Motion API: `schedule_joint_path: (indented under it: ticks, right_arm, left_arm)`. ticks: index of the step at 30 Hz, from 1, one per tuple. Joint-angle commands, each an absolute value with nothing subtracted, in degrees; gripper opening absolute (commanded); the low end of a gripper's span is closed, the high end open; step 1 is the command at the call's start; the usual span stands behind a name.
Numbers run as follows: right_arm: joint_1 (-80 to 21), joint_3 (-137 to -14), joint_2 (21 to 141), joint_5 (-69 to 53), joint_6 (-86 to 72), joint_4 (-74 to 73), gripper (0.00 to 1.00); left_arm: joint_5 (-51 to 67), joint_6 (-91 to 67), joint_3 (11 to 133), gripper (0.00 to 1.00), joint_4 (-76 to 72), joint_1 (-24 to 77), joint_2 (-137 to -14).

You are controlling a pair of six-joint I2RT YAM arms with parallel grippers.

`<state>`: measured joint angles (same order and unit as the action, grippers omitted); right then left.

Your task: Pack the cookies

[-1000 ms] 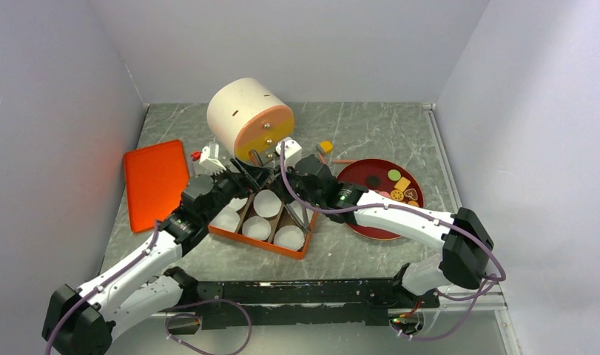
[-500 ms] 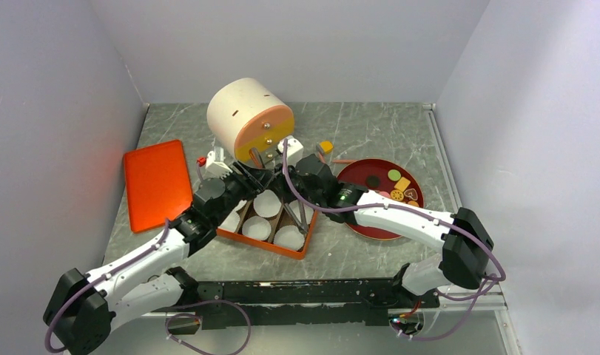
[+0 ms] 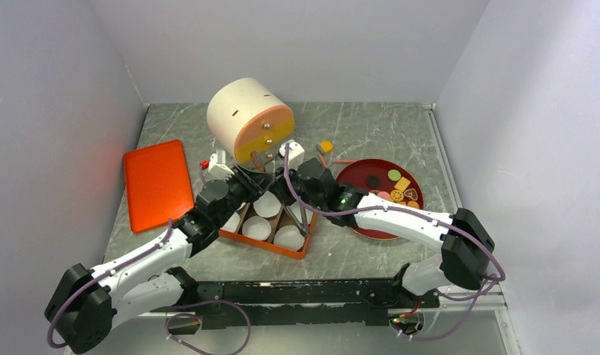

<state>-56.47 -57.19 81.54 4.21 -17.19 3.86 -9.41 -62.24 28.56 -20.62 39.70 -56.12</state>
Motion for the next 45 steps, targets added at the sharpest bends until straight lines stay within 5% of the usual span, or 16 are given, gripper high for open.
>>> schedule_joint_path:
  ticks: [1,6,21,45]
  right_arm:
    - [-56.83,-56.78,78.01,4.24,-18.02,9.9,0.15]
    - [-56.8,-56.08,77.23,4.34,-17.32,9.49,0.28]
    - [-56.77,-54.91,68.48,9.16,-14.15,-2.82,0.99]
    - [-56.72,-49.38,71.28,7.91,-18.61,-0.46,0.99]
  left_arm:
    - [-10.27,-65.63,28.32,0.13,-21.32,40.24,-53.72]
    - [-11.59,-67.52,28.28,0.08,-20.63,40.22,-52.36]
    - [-15.07,-69.87,28.78,0.05,-19.44,40.21,-51.07]
    - [-12.27,-73.62,27.12,0.05,-22.97,40.19,-50.13]
